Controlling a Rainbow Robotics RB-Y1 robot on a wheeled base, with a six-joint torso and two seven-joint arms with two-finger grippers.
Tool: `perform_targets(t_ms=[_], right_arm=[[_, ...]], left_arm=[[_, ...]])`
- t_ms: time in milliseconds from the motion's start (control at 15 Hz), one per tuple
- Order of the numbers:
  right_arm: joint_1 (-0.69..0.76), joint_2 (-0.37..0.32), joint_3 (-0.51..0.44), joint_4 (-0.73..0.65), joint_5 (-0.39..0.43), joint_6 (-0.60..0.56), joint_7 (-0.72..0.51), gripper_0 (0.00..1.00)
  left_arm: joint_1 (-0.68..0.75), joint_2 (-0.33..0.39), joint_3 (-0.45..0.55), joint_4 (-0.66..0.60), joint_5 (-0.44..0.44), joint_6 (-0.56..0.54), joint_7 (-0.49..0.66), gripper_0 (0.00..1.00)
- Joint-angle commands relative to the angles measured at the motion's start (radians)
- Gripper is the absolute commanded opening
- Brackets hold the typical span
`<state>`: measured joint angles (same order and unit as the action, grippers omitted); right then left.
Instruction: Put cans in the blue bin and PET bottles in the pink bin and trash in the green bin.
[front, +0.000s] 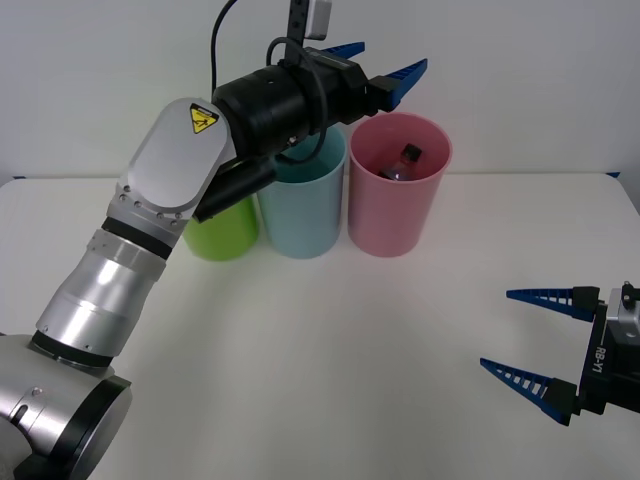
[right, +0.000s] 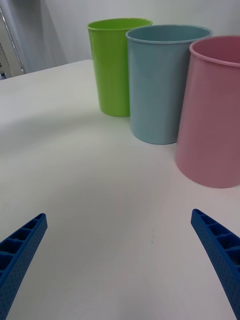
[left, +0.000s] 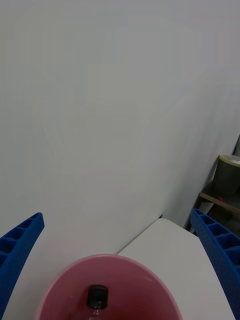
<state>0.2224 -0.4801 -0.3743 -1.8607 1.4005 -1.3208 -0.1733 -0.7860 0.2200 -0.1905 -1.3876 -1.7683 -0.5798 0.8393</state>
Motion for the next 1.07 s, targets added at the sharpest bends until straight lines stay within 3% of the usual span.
perform_targets(t_ms=[67,267,533,1067], right_arm=[[0.0,0.0,0.0,0.0,0.0,0.0,0.0,1.0],[0.0,0.0,0.0,0.0,0.0,0.0,0.0,1.0],[0.0,0.0,0.0,0.0,0.0,0.0,0.0,1.0],[0.0,0.0,0.0,0.0,0.0,0.0,0.0,1.0]], left_arm=[[0.146,0.042,0.083,-0.225,-0.039,-0.155,0.021,1.0],[0.314,0.142,0.144,-0.461,-0.039,-0.259,0.118,1.0],[0.505,0.211,0.295,-0.666,0.018,-0.431,0.118,1.0],[0.791,0.228,0.487,-0.829,0.003,-0.631,0.175,1.0]])
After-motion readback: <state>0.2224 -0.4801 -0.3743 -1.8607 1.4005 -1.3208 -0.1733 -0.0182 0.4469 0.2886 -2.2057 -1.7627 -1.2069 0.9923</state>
